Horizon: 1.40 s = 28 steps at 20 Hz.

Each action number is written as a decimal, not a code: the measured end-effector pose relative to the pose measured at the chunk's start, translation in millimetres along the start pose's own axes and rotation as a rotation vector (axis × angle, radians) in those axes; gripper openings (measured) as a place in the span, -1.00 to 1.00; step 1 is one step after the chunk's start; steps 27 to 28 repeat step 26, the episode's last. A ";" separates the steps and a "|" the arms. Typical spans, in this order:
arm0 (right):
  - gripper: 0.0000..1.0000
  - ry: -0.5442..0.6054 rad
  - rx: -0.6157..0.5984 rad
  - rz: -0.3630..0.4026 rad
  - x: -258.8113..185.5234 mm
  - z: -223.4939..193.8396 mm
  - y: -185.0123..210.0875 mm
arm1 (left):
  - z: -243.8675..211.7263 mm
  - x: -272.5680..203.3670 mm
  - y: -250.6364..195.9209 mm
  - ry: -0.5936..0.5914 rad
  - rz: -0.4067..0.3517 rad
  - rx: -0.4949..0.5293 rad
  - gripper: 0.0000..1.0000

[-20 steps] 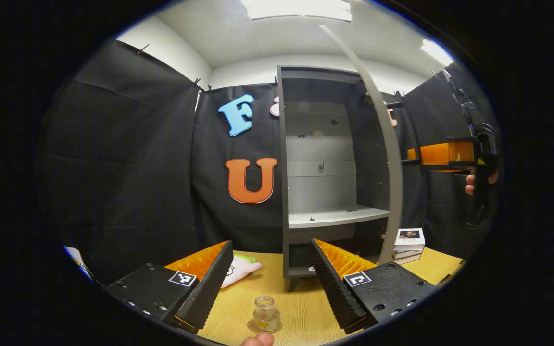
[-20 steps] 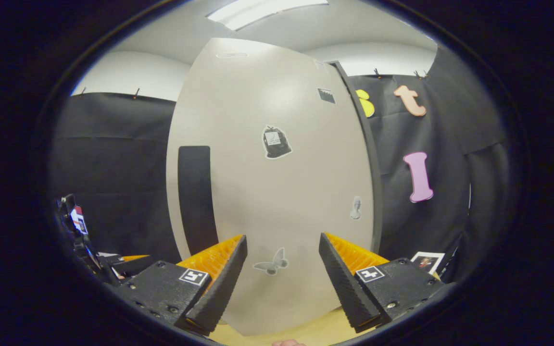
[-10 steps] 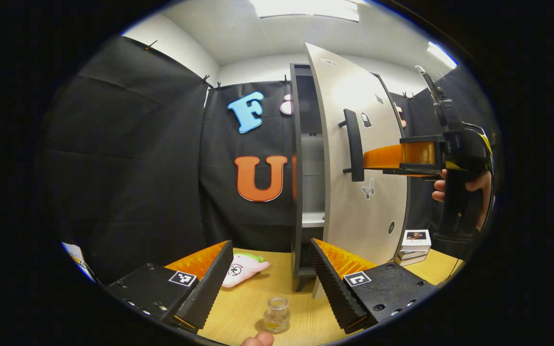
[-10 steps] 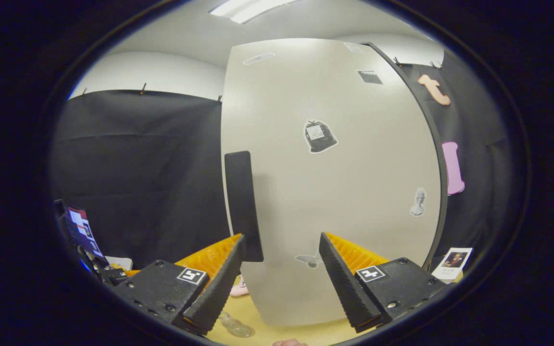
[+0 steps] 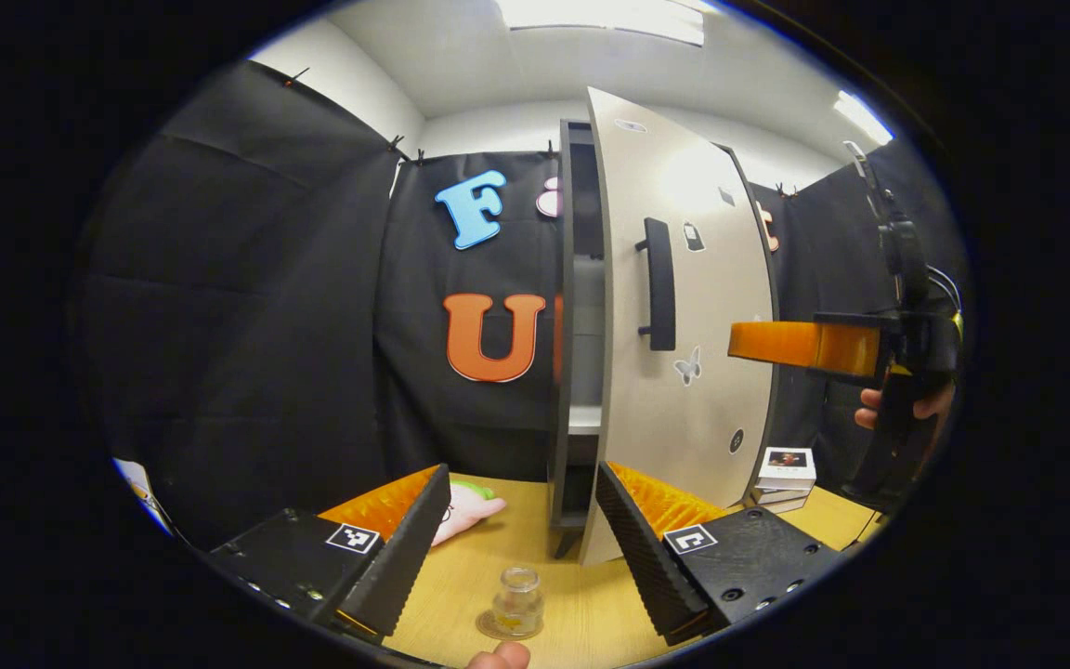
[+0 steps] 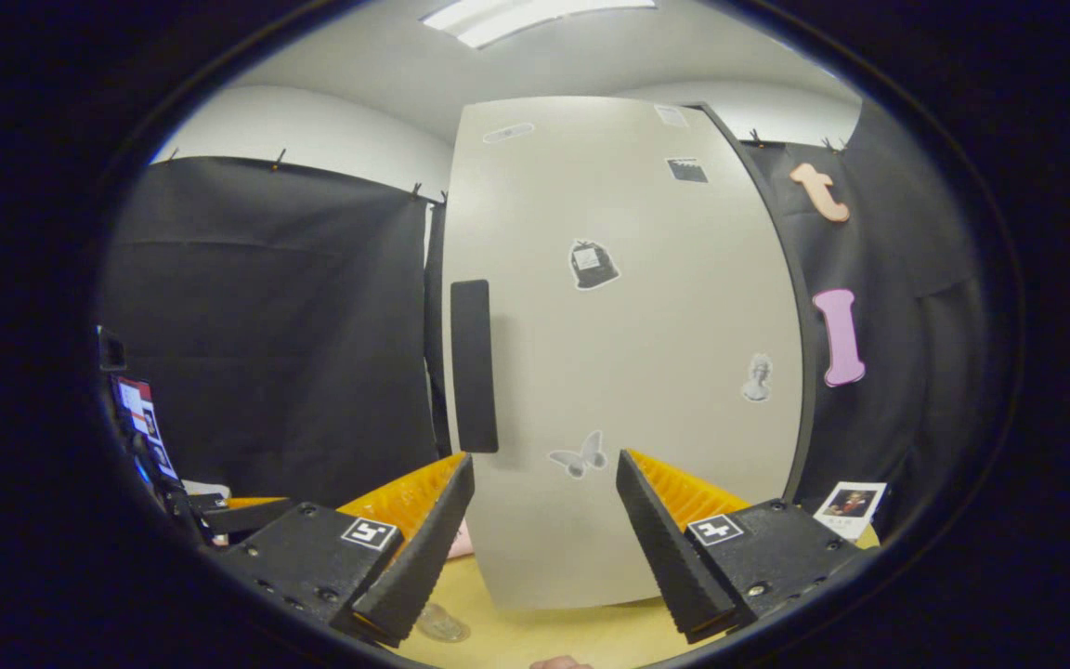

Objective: Open the cabinet door with the right hand, grasp the bottle in the cabinet with the left hand and place it on the coaster, then close the cabinet door with the right hand.

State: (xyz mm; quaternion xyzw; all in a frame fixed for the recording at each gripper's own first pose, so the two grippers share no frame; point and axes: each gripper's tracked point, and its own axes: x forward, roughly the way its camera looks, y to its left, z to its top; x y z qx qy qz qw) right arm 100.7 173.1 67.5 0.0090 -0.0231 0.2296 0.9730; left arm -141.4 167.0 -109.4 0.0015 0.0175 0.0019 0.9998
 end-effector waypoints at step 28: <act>0.96 -0.074 -0.010 -0.432 -208.5 -23.9 -141.9 | 25.3 -27.9 -49.0 -0.101 -0.061 0.028 0.90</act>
